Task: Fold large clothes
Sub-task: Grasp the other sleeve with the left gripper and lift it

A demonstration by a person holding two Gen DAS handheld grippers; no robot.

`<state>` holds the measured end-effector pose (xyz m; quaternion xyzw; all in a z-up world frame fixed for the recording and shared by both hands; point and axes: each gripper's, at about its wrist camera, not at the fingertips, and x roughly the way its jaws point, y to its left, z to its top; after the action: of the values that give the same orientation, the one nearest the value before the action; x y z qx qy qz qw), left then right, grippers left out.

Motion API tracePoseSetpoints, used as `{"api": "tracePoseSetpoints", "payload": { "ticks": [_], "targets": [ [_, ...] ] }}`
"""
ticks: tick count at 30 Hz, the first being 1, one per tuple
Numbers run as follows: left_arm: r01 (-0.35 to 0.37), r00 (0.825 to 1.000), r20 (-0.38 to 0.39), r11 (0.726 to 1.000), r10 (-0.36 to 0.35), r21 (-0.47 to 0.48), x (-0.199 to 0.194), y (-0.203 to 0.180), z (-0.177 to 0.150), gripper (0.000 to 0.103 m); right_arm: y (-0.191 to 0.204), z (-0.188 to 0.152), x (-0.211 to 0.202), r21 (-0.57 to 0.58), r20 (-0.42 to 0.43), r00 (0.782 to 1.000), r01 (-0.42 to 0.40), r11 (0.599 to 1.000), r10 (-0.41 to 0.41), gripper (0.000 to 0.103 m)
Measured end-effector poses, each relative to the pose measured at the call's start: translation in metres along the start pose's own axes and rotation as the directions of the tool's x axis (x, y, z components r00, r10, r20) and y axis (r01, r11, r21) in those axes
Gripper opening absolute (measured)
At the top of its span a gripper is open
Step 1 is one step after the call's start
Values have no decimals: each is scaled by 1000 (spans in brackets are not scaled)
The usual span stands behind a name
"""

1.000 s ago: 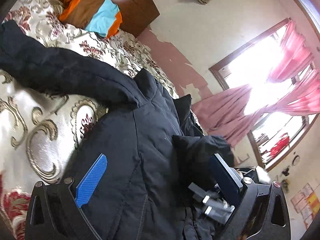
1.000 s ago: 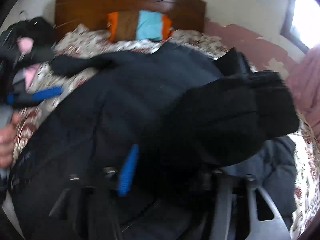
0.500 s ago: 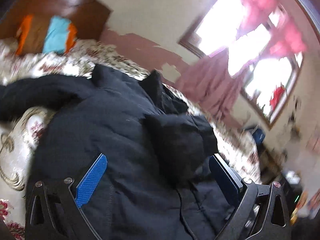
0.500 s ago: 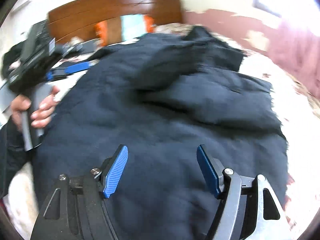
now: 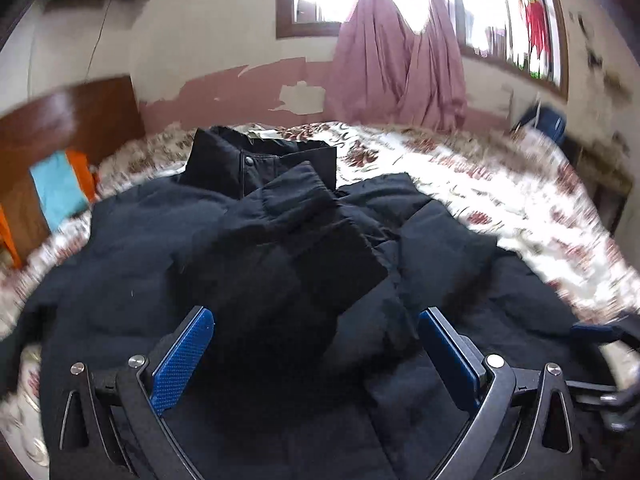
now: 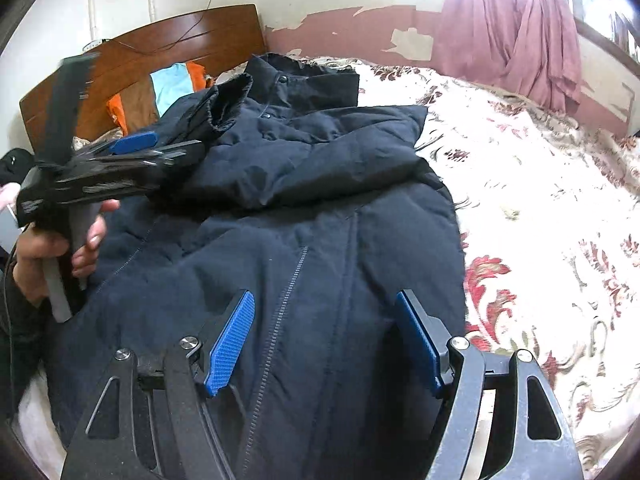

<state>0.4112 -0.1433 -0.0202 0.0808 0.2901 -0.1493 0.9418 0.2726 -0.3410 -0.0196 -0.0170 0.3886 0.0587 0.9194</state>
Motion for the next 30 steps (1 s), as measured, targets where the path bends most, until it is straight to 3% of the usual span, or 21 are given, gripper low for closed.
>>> {"api": "tracePoseSetpoints", "payload": {
  "ticks": [2,4,7,9,12,15,21,24,26,30],
  "targets": [
    [-65,998,3,998,65,25,5,-7,3,91,1,5,-1,-25,4,1000,26,999,-26,68],
    [-137,991,5,990,137,22,6,-3,5,60,2,11,-2,-35,10,999,48,998,-47,68],
    [-114,992,43,991,117,-67,-4,18,4,34,5,25,3,-23,21,998,62,998,-61,68],
    [-98,988,102,986,112,-133,-18,37,3,26,9,39,8,-18,44,997,63,998,-62,68],
    [-76,974,194,973,120,-219,-40,68,0,23,19,63,20,-11,92,995,43,999,-42,68],
    [-51,969,217,954,119,-297,-47,99,-4,23,32,97,50,14,111,994,-7,1000,5,68],
    [-33,996,61,885,69,-465,-23,162,-33,23,85,151,122,-21,73,989,-130,991,131,67],
    [-23,999,9,850,32,-526,-13,176,-46,26,113,158,153,-58,10,984,-175,983,175,67],
    [-16,1000,-11,830,12,-558,-9,183,-53,26,124,158,168,-74,-15,987,-160,984,160,66],
    [-4,1000,-24,788,-14,-616,-11,199,-61,29,128,152,199,-38,-70,982,-176,984,173,67]
  ]
}}
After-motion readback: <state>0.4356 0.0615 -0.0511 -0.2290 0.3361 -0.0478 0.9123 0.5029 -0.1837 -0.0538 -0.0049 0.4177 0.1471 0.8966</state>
